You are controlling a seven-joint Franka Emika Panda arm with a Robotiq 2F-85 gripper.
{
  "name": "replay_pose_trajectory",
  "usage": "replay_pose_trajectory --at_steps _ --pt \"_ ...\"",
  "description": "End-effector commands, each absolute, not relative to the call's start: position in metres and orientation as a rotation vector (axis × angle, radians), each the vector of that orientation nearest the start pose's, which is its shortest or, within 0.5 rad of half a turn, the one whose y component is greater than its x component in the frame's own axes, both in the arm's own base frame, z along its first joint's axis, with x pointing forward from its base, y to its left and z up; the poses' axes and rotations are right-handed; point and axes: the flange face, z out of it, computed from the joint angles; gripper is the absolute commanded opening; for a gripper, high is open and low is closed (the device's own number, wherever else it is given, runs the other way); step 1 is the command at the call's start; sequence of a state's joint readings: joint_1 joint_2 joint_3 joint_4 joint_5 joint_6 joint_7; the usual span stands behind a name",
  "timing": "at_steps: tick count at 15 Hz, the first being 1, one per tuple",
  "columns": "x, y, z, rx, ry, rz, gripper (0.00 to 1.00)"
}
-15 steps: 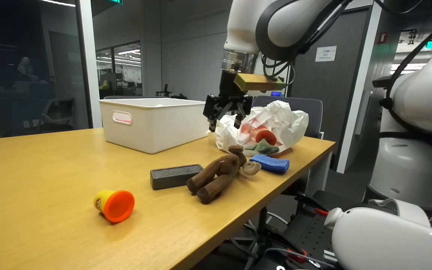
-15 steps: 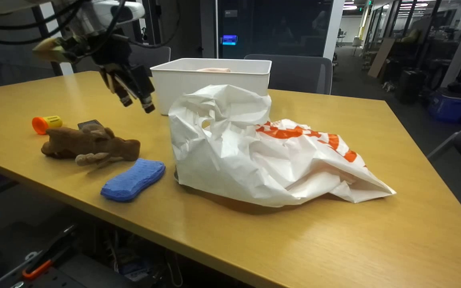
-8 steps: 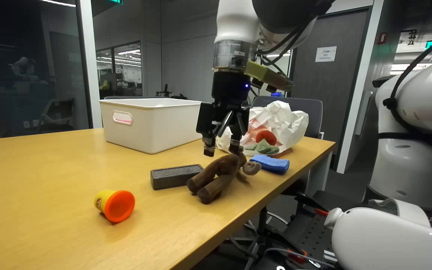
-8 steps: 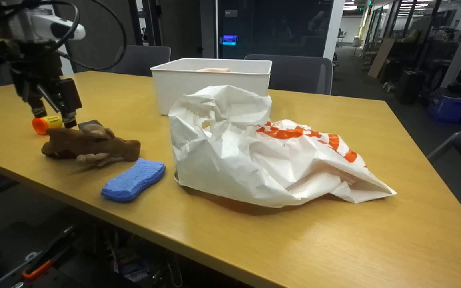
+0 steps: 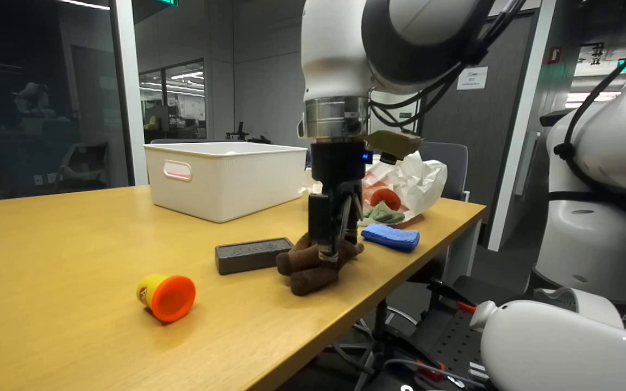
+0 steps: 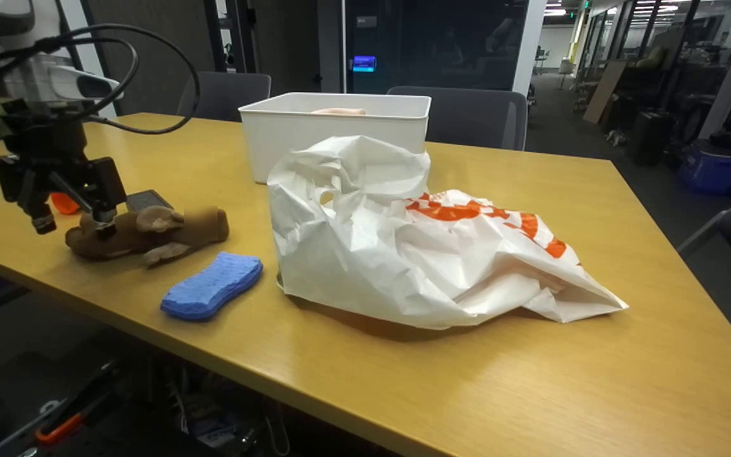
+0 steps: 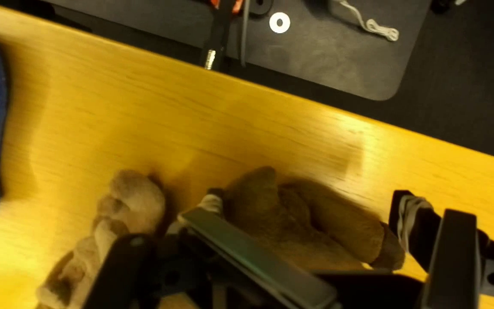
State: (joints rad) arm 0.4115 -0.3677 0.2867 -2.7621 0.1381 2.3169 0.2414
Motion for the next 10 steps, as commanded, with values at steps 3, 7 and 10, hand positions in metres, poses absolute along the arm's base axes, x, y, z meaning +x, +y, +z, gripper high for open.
replay_pose_trajectory --at_steps 3,7,10 --pt "0.304 0.212 0.297 -3.227 -0.708 0.032 0.66" --pt "0.318 0.199 0.300 -3.240 -0.705 -0.040 0.33" --pt "0.325 0.190 0.311 -3.266 -0.671 -0.089 0.12"
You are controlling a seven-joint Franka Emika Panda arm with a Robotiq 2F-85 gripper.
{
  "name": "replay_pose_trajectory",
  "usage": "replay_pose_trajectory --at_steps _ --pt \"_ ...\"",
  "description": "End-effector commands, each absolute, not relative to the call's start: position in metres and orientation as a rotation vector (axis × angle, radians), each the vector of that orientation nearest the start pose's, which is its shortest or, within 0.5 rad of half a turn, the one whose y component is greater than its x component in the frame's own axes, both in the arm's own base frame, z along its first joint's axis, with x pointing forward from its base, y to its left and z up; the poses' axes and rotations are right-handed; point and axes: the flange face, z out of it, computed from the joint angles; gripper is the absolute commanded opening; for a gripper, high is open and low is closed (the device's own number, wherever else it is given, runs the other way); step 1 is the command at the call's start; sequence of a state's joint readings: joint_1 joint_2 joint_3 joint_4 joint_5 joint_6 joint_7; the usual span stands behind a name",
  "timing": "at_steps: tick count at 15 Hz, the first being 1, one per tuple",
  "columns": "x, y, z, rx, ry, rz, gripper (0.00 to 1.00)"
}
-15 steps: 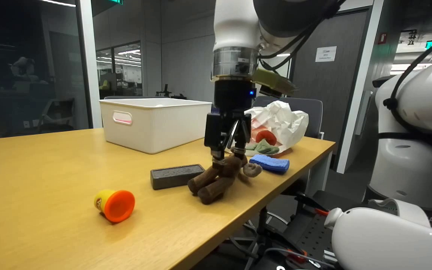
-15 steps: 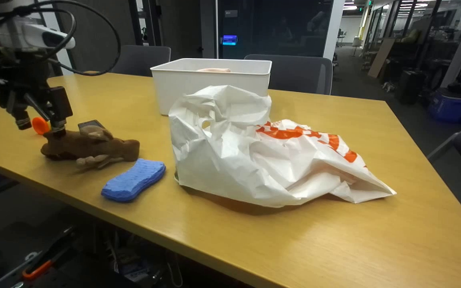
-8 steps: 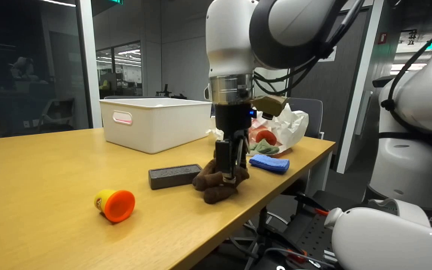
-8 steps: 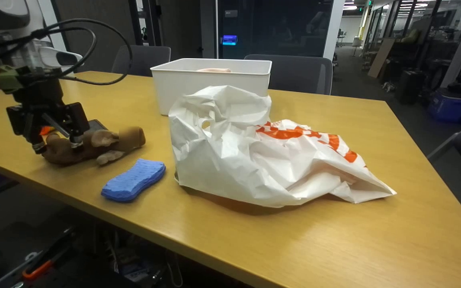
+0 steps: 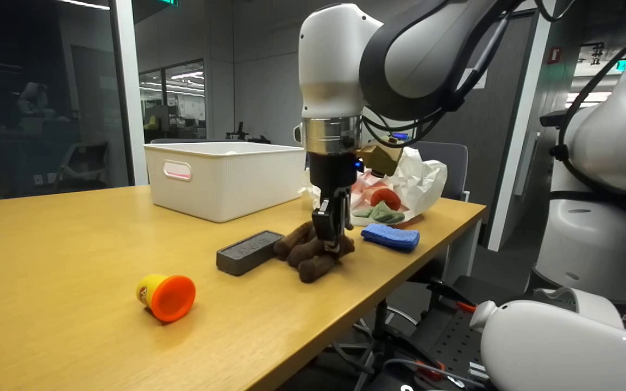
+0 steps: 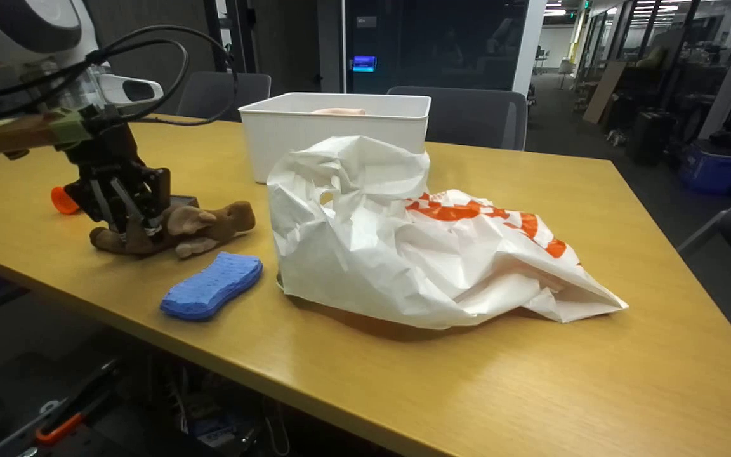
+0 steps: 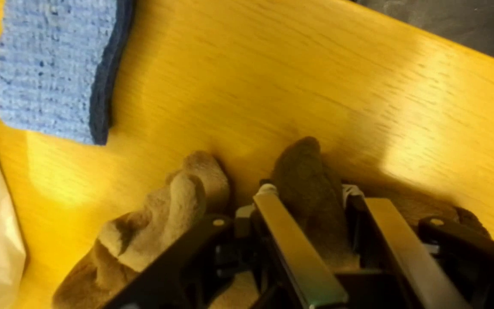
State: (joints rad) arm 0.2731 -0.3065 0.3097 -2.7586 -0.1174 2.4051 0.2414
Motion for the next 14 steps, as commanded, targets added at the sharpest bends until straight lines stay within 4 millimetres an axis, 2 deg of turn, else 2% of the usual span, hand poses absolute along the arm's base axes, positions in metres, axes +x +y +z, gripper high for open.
replay_pose_trajectory --at_steps 1,2,4,5,8,10,12,14 --pt "0.327 0.186 0.318 -3.273 -0.650 -0.109 0.06" --pt "0.330 0.181 0.327 -3.284 -0.622 -0.143 0.02" --pt "0.334 0.172 0.344 -3.299 -0.562 -0.202 0.04" --pt "0.336 0.167 0.354 -3.310 -0.529 -0.247 0.02" --pt "0.340 0.150 0.391 -3.316 -0.414 -0.399 0.04" --pt "0.333 0.149 0.414 -3.306 -0.310 -0.507 0.04" --pt "0.329 0.138 0.430 -3.311 -0.168 -0.585 0.04" --pt "0.329 0.133 0.439 -3.312 -0.059 -0.572 0.04"
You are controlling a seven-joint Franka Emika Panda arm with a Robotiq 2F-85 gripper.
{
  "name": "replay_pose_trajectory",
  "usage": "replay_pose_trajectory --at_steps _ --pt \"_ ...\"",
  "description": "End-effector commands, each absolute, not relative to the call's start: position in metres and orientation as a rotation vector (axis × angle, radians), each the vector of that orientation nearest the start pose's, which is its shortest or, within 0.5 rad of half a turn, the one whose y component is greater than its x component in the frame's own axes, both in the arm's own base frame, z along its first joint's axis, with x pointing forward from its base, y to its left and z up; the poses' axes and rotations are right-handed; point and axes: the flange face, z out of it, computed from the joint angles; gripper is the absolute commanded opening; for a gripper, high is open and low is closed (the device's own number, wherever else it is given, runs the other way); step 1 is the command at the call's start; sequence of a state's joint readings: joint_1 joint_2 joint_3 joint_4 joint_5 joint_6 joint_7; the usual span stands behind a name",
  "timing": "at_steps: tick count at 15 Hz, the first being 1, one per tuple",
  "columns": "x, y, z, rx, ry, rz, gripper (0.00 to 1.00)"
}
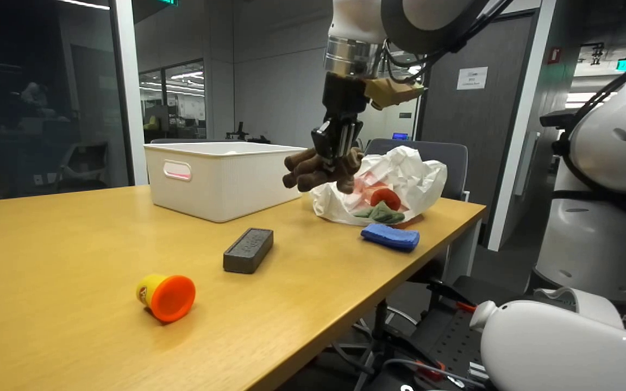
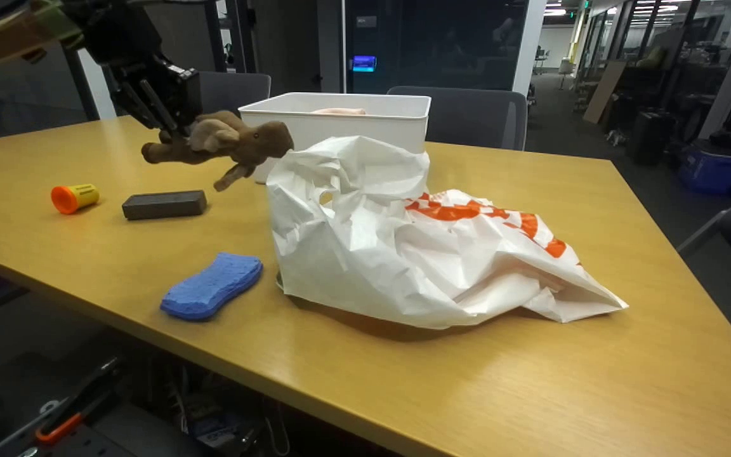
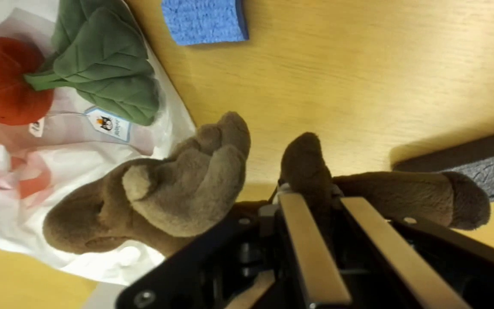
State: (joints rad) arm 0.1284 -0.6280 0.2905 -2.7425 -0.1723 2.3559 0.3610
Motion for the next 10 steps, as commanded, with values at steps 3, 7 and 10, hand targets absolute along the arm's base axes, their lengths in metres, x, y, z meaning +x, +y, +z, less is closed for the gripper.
replay_pose_trajectory --at_steps 3,7,10 --pt "0.340 0.109 0.432 -3.294 0.082 -0.515 0.04" --pt "0.357 0.065 0.427 -3.173 0.396 -0.501 0.04" --pt "0.366 0.030 0.424 -3.074 0.617 -0.483 0.04"
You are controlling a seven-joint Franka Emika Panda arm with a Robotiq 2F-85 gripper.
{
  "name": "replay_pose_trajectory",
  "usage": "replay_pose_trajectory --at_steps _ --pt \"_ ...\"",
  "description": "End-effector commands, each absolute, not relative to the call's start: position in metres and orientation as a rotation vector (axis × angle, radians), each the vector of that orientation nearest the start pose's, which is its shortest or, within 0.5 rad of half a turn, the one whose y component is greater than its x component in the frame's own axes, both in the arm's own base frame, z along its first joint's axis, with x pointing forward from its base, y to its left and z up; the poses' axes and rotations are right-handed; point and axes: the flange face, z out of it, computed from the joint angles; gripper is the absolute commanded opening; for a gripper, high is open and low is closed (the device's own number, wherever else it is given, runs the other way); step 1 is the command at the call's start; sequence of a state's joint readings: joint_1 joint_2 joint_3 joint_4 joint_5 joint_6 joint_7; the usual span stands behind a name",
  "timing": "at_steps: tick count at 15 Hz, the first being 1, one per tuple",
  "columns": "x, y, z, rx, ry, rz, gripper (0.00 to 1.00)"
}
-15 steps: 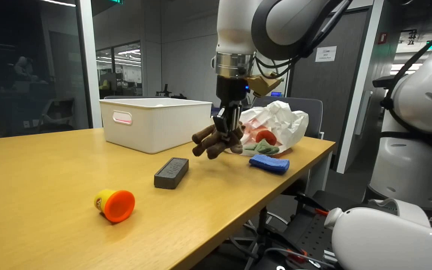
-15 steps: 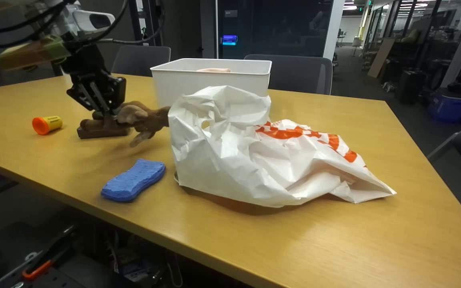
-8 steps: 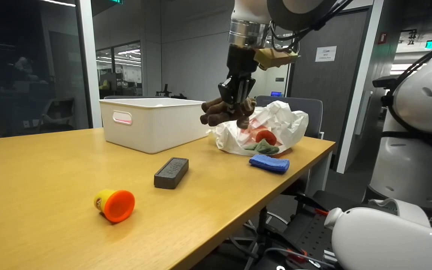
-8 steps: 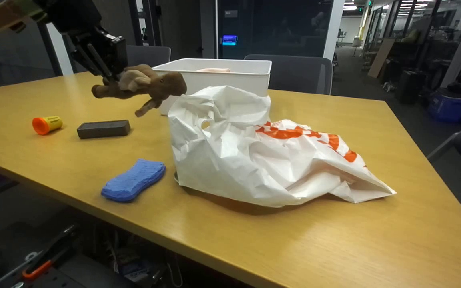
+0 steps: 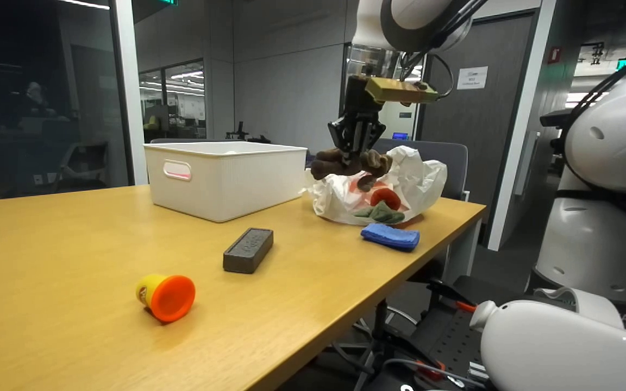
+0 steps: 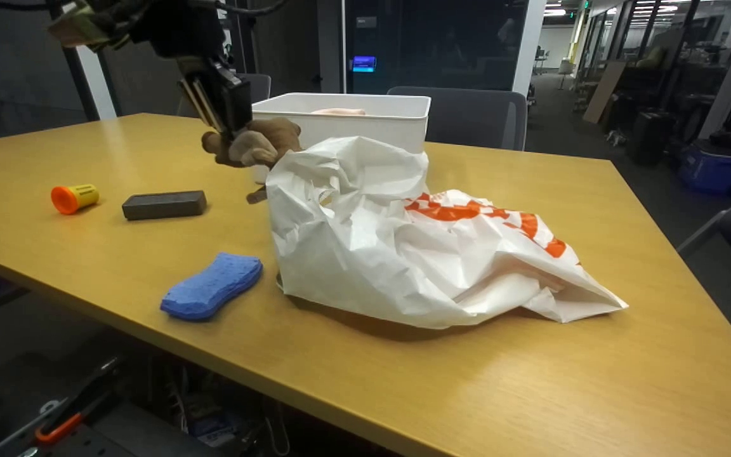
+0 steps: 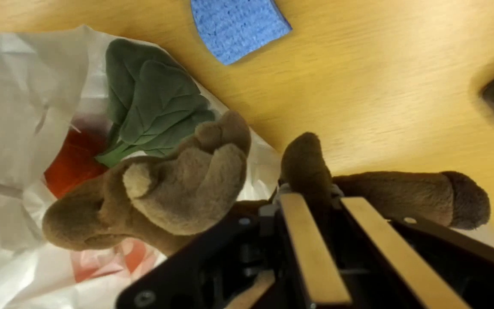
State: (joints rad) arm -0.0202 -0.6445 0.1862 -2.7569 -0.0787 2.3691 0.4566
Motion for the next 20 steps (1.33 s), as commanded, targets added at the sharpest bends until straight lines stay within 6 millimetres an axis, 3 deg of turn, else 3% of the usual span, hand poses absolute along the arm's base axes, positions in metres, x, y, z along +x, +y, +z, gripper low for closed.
replay_pose_trajectory --at_steps 1,7,11,15,20 --pt "0.370 0.019 0.418 -3.031 0.680 -0.460 0.04" --pt "0.392 -0.029 0.377 -2.763 0.925 -0.422 0.04" --pt "0.396 -0.058 0.355 -2.665 1.160 -0.407 0.04" --pt "0.401 -0.070 0.352 -2.598 1.279 -0.489 0.04" --pt "0.405 -0.065 0.348 -2.717 1.426 -0.614 0.04"
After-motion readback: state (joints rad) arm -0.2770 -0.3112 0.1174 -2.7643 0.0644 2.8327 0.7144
